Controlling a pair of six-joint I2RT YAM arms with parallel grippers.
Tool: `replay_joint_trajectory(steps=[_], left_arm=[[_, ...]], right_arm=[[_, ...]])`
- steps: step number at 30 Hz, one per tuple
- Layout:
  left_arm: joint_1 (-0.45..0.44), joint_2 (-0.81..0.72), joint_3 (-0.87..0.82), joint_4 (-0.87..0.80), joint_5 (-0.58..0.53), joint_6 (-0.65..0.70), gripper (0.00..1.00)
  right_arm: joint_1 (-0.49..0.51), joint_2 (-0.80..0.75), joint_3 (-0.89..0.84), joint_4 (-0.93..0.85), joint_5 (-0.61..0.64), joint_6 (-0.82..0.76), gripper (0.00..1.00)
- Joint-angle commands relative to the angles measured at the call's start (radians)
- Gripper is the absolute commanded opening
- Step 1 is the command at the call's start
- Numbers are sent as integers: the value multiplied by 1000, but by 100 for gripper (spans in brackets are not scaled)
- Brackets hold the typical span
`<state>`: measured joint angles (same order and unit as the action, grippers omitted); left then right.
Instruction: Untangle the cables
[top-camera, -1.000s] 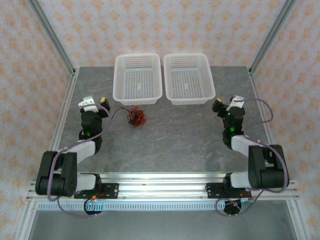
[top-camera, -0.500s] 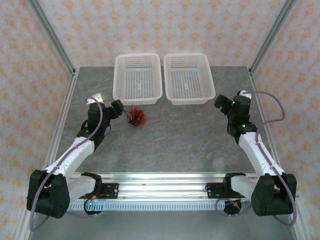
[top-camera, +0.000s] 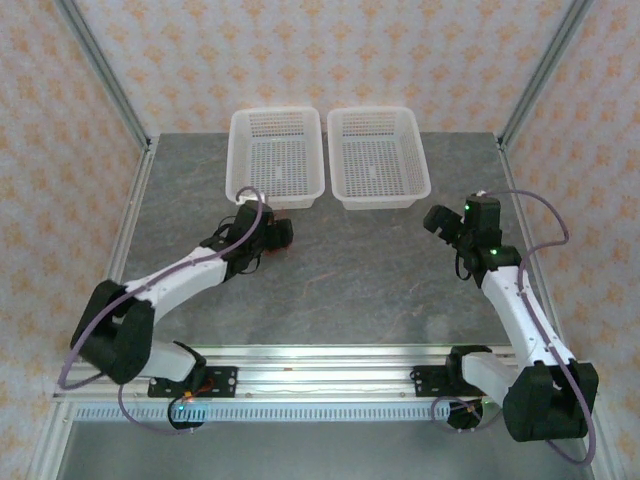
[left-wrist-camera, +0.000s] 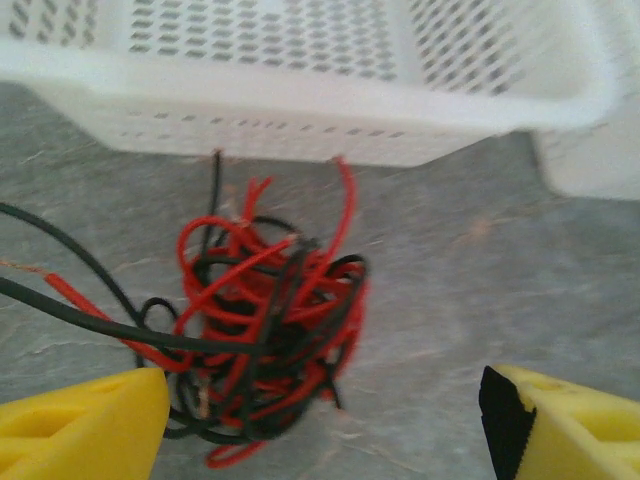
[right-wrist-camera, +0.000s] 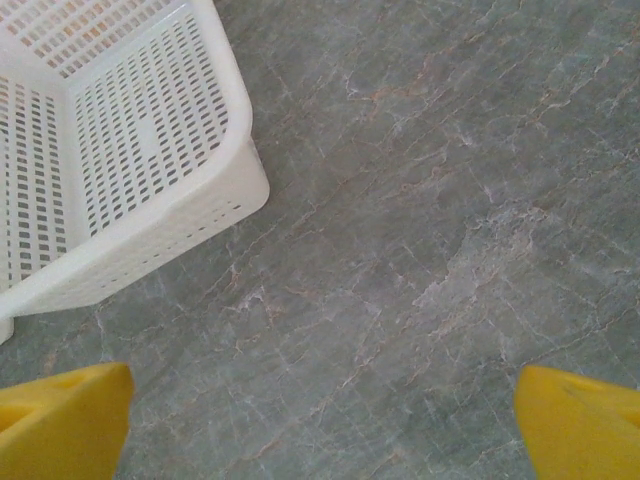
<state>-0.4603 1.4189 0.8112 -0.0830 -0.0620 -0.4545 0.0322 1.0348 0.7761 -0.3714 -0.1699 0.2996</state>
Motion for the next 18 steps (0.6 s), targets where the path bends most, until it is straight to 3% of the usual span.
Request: replay_joint_trajectory(steps=[1, 12, 18], left_arm=[[-1, 75, 60, -40, -101, 65, 83], [-1, 236, 57, 82, -82, 110, 79], [-2, 255, 8, 167, -71, 131, 62]], right_arm=[[6, -22, -3, -28, -14, 13, 97], [6, -37, -24, -14, -24, 23, 97], [6, -62, -21, -21, -21, 18, 96]])
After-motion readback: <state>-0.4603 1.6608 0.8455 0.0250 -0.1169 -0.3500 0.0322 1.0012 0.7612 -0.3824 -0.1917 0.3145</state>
